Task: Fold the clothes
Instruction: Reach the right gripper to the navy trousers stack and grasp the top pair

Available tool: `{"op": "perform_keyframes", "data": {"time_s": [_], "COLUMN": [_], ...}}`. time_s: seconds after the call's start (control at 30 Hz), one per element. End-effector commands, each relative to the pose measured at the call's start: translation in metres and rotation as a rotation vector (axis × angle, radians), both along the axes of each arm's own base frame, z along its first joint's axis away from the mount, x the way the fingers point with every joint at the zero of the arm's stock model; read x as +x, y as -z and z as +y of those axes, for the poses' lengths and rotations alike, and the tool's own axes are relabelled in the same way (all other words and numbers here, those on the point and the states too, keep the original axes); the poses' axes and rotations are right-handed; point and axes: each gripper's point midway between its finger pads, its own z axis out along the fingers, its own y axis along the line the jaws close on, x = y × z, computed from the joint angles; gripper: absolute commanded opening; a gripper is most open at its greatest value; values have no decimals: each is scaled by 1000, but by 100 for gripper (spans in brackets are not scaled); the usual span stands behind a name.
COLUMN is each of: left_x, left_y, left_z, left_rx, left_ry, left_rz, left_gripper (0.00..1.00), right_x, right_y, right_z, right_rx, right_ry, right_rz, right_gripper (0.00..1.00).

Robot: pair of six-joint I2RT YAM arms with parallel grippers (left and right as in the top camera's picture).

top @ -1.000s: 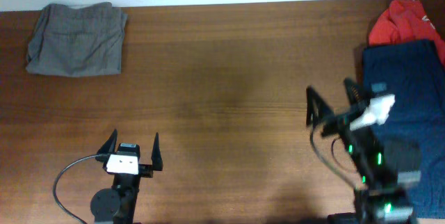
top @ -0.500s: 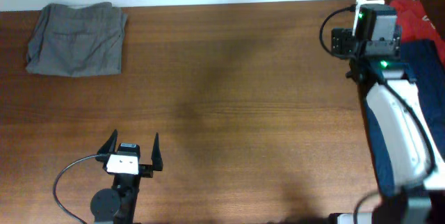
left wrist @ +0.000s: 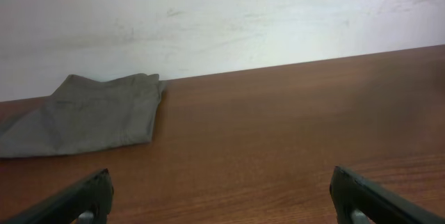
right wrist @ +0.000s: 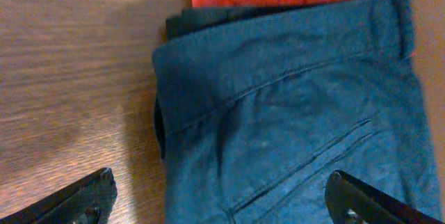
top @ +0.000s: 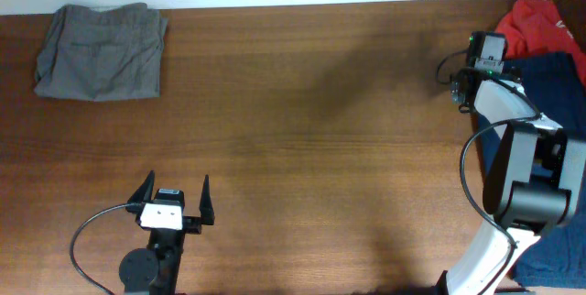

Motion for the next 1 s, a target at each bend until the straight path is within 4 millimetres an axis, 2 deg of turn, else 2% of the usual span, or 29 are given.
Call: {"op": "perform_keyframes", "data": {"time_s": [0.0, 0.1, 0.2, 0.23, 0.3, 0.33, 0.37, 0.43, 0.53, 0.57, 0.6, 0.67, 0.77, 0.83, 0.97], "left_x": [0, 0, 0, 0, 0, 0, 0, 0, 0, 0, 0, 0, 0, 0, 0], "left_y": [2, 2, 2, 2, 2, 2, 2, 2, 2, 2, 2, 2, 2, 2, 2], "left_z": [2, 1, 2, 2, 1, 1, 2, 2, 1, 1, 1, 2, 1, 1, 2], "left_rx": [13, 13, 13, 13, 13, 13, 13, 13, 13, 13, 13, 13, 13, 13, 13], "left_ry": [-6, -5, -6, -6, -5, -5, -6, -6, -5, -5, -5, -6, -5, -5, -6], "left_rz": [2, 2, 2, 2, 2, 2, 2, 2, 2, 2, 2, 2, 2, 2, 2], "left_gripper": [99, 99, 99, 99, 99, 99, 99, 99, 99, 99, 99, 99, 99, 99, 99], "right_x": [-1, -7, -11, -12, -13, -13, -12, -10, -4, -2, 1, 5, 6, 4, 1], "right_y": [16, 30, 33, 33, 33, 33, 32, 29, 9, 3, -9, -27, -41, -43, -43], "right_z": [-14, -21, -28, -30, -32, -32, -32, -32, -34, -35, -35, -37, -37, -36, -36], "right_rx": [-13, -5, -3, -3, -1, -2, 4, 25, 49, 57, 70, 88, 93, 94, 104], "right_ry": [31, 47, 62, 67, 74, 75, 87, 132, 174, 188, 214, 252, 262, 262, 284], "right_rz": [26, 56, 62, 62, 60, 56, 43, 6, -4, -10, -22, -49, -57, -48, -53], "right_gripper": [93, 94, 90, 80, 53, 46, 47, 36, 33, 28, 17, 18, 22, 5, 4]}}
